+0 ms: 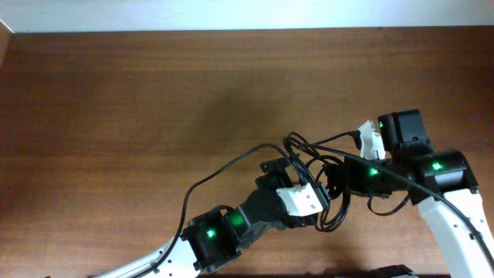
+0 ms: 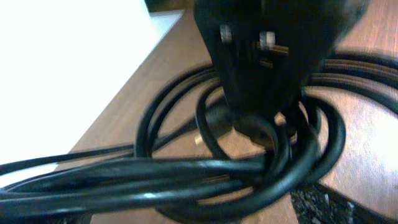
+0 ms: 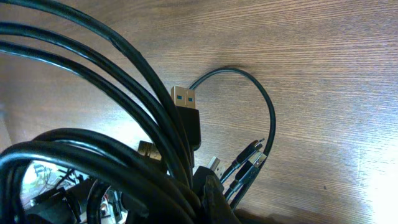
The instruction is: Untangle cables
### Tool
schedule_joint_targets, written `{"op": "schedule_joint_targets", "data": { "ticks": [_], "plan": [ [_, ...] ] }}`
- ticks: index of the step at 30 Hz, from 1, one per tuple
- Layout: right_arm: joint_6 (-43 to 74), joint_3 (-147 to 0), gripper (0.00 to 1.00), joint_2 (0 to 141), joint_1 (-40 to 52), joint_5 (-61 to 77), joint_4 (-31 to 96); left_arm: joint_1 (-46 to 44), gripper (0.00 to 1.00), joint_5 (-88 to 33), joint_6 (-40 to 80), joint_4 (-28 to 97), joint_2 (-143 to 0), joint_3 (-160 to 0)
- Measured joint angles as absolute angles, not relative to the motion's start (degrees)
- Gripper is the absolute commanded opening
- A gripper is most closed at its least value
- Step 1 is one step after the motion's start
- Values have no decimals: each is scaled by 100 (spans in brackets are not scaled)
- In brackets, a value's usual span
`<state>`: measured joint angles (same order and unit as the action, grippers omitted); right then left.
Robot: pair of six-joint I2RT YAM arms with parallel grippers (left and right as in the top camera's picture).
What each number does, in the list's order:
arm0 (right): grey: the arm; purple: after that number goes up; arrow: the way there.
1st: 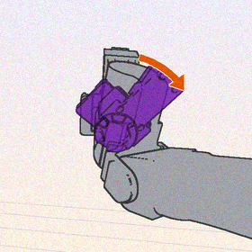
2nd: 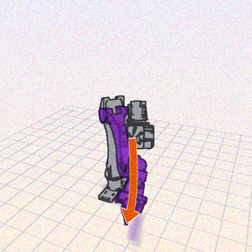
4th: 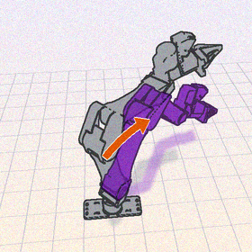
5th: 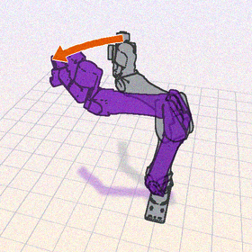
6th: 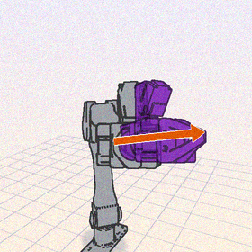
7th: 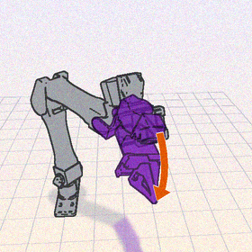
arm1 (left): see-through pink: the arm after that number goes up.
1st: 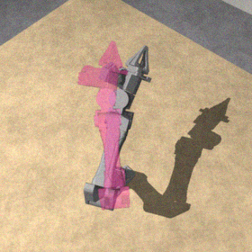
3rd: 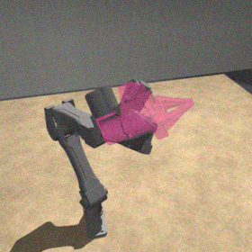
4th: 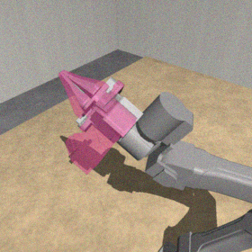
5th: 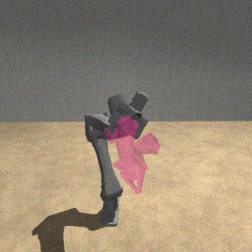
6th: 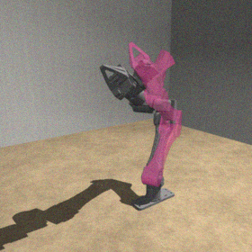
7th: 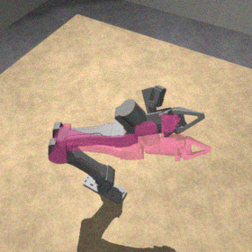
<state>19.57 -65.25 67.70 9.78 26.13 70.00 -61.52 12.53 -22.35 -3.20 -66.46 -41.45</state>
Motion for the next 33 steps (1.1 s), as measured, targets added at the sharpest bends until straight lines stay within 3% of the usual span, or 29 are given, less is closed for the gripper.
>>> {"op": "schedule_joint_targets", "data": {
  "ticks": [6,7,9,12,17,19,20,23,24,26,27,29,33],
  "plan": [
    [1466,-6525,4,7328,978,2783,7061,-6224,96,1326,-2322,-414,-6646,-4130],
    [1415,-6525,4,7328,978,2794,7070,-6243,86,1337,-2322,-414,-6646,-4130],
    [1308,-6525,4,7336,978,2792,7078,-6333,56,1111,-2355,-423,-6646,-4130],
    [1260,-6525,4,7336,961,2751,7126,-6364,44,456,-2379,-242,-6619,-4130],
    [1127,-6523,4,7336,961,2740,7164,-6357,47,-145,-2390,93,-6604,-4130],
    [1035,-6523,4,7336,961,2777,7159,-6357,27,-193,-2392,108,-6600,-4130],
    [1004,-6523,4,7336,961,2805,7172,-6353,1,-200,-2408,106,-6598,-4130],
    [982,-6521,4,7336,961,2821,7170,-6353,0,-235,-2429,110,-6593,-4130],
    [982,-6521,8,7336,961,2821,7175,-6353,0,-235,-2425,115,-6589,-4130],
    [1002,-6521,57,7336,961,2829,7170,-6353,0,-239,-2425,130,-6589,-4130],
    [1048,-6519,71,7336,961,2891,7091,-6361,0,-303,-2423,137,-6589,-4130],
    [1055,-6519,80,7336,958,2969,7054,-6396,0,-412,-2202,172,-6589,-4128],
    [1059,-6519,80,7336,961,3081,6888,-6416,0,-519,-1240,165,-6576,-4128]
  ]
}}
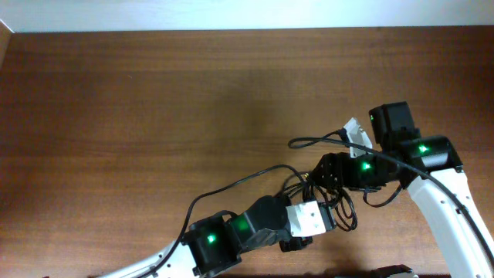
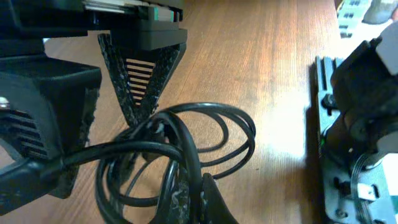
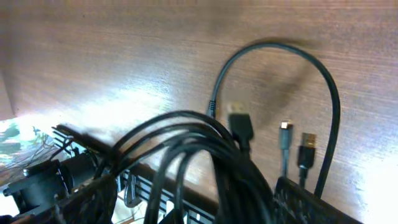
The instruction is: Untangle cables
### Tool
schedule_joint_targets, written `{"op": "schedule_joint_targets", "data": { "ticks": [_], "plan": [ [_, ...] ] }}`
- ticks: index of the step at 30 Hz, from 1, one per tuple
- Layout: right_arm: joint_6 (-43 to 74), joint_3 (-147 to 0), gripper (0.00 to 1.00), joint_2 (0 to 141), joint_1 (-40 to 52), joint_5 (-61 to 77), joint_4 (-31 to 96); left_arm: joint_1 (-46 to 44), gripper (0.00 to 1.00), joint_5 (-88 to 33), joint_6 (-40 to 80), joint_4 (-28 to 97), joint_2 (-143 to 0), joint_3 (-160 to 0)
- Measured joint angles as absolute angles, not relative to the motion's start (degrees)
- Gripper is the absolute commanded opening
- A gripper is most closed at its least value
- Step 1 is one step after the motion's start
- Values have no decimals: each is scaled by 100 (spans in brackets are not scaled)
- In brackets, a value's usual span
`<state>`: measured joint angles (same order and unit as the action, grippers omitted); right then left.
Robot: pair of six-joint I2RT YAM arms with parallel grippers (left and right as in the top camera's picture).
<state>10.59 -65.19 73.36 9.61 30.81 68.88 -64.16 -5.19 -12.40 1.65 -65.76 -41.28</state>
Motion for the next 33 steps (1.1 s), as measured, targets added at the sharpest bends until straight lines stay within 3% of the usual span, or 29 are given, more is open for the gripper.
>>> {"op": "schedule_joint_targets", "data": {
  "ticks": [3,8,15,20,26,29,33],
  "plan": [
    [1059,-6519,80,7336,961,3109,6807,-6416,0,-349,-834,198,-6311,-4123],
    [1291,-6521,80,7336,961,3030,6309,-6434,0,1245,189,541,-5610,-4119],
    [1588,-6521,80,7336,950,3011,5776,-6434,0,1955,1098,541,-5457,-4119],
    [2121,-6519,80,7336,377,3116,5575,-6431,0,2471,1610,668,-5452,-4119],
    [884,-6525,77,7336,377,3684,6219,-5658,0,2528,2174,196,-5452,-4097],
    [-781,-6525,77,7336,377,4313,6302,-5621,0,2338,2255,-344,-5441,-4097],
    [-2152,-6525,73,7336,377,4456,6302,-5616,0,1566,2279,-644,-5430,-4095]
  ]
}}
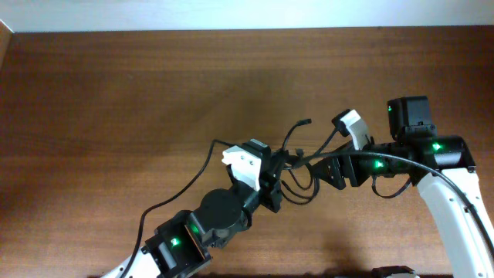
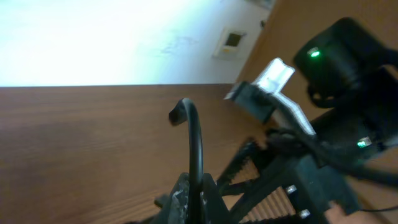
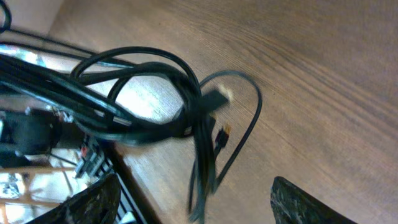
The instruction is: Untangle cables
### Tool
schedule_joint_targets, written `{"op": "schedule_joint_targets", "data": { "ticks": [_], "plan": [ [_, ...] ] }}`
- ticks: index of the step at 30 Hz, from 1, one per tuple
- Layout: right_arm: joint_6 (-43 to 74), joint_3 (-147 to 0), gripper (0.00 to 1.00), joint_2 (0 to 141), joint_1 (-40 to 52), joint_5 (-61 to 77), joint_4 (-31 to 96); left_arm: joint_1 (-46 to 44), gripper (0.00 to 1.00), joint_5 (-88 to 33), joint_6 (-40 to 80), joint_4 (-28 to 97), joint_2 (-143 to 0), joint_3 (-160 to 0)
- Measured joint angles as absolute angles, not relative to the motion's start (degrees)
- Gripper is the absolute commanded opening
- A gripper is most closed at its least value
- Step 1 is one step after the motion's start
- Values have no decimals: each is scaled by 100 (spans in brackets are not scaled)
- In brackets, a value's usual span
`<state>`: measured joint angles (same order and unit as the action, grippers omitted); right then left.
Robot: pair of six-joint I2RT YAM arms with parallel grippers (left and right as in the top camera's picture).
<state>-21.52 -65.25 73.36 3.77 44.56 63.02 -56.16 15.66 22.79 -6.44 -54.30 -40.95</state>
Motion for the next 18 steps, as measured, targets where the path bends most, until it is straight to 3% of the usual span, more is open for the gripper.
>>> {"op": "schedule_joint_targets", "data": {
  "ticks": [6,9,10,13,14,16,17,18],
  "plan": [
    [-2832,-6525,72,7336,377,4475,6493,-5610,0,1345,2300,-1192,-5367,-4093],
    [-2908,-6519,56,7336,377,4628,6580,-5551,0,1345,2303,-1474,-5356,-4088],
    [-3002,-6475,41,7336,377,4812,6578,-5551,0,1308,2320,-1710,-5356,-4084],
    [-3155,-6405,11,7336,379,5107,6580,-5546,0,1048,2342,-1874,-5341,-4082],
    [-3164,-6403,4,7336,379,5162,6576,-5546,0,1007,2344,-1872,-5341,-4082],
    [-3168,-6381,4,7336,377,5194,6578,-5546,4,989,2344,-1747,-5323,-4086],
    [-3173,-6379,4,7336,377,5196,6584,-5548,23,1125,2346,-1437,-5308,-4099],
    [-3168,-6379,4,7336,377,5194,6587,-5546,73,1341,2346,-1072,-5299,-4123]
  ]
}}
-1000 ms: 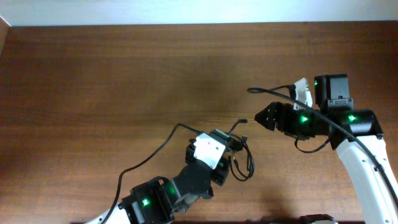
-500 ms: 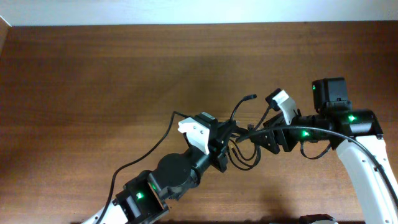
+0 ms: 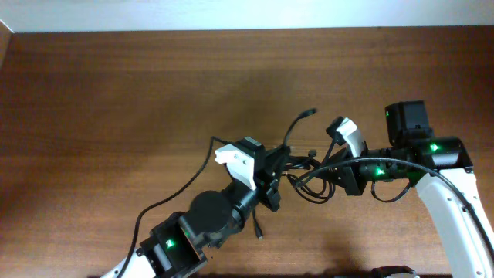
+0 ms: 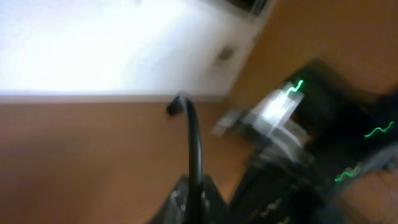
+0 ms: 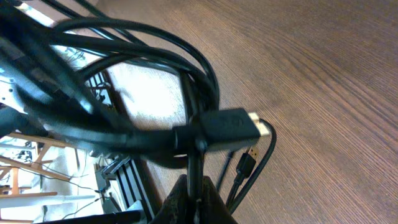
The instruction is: Untangle cables
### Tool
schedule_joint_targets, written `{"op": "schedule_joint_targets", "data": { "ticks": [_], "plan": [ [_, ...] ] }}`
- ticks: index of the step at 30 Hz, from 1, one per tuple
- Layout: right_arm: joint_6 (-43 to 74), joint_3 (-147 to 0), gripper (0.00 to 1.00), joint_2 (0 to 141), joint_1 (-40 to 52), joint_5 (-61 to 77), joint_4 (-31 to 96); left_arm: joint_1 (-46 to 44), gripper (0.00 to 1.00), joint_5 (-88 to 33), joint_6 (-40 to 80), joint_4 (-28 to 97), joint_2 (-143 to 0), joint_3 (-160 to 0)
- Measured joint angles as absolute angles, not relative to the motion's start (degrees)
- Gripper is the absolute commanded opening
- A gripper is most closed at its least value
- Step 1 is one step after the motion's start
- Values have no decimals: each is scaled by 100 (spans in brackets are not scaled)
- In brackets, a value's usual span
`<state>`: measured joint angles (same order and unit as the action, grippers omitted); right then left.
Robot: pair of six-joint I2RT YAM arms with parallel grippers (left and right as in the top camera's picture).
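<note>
A tangle of black cables [image 3: 309, 171] hangs between my two grippers over the middle of the brown table [image 3: 116, 100]. My left gripper [image 3: 272, 171] is shut on one black cable [image 4: 194, 143], whose plug end [image 3: 310, 113] sticks up and away from the bundle. My right gripper [image 3: 340, 176] is shut on another black cable [image 5: 194, 168] of the bundle. In the right wrist view a large USB plug [image 5: 230, 127] crosses the loops, with smaller plugs [image 5: 245, 163] dangling below it. The left wrist view is blurred.
A loose cable [image 3: 162, 205] trails from the bundle towards the front left under my left arm, and a short end [image 3: 258, 228] hangs near the front. The table's far edge meets a white wall [image 3: 231, 14].
The left gripper has lifted its cable slightly, and the free plug end now points farther right. The bundle's loops sit closer to the right gripper. Both grippers remain shut on cables.
At first both grippers stood close together at the front right with the cables bunched in tight loops. Then the left gripper was low beneath the bundle. Later it was out to the left with one cable end drawn free, and the tangle now spreads between the grippers.
</note>
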<state>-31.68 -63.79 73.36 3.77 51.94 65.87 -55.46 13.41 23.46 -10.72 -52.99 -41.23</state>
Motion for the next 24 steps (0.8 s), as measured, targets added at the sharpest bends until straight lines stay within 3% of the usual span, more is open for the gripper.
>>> {"op": "schedule_joint_targets", "data": {
  "ticks": [1,5,11,16,22,23,24],
  "plan": [
    [-3170,-6372,4,7336,377,5218,6600,-5546,99,1804,2375,-294,-5284,-4139],
    [-3173,-6361,4,7336,377,5349,6602,-5546,99,2156,2001,803,-5293,-4141],
    [-2847,-6357,4,7336,377,5349,6493,-5546,99,169,701,1022,-5293,-4141],
    [-2003,-6353,4,7336,377,5415,6093,-5546,99,-266,784,1234,-5642,-4141],
    [-1776,-6353,4,7336,377,5736,6090,-5546,99,-287,923,1035,-6587,-4141],
    [-1772,-6353,4,7336,377,5795,6171,-5546,98,-257,923,1026,-6591,-4141],
    [-1776,-6353,4,7336,377,5819,6252,-5546,86,-134,923,1024,-6591,-4141]
  ]
}}
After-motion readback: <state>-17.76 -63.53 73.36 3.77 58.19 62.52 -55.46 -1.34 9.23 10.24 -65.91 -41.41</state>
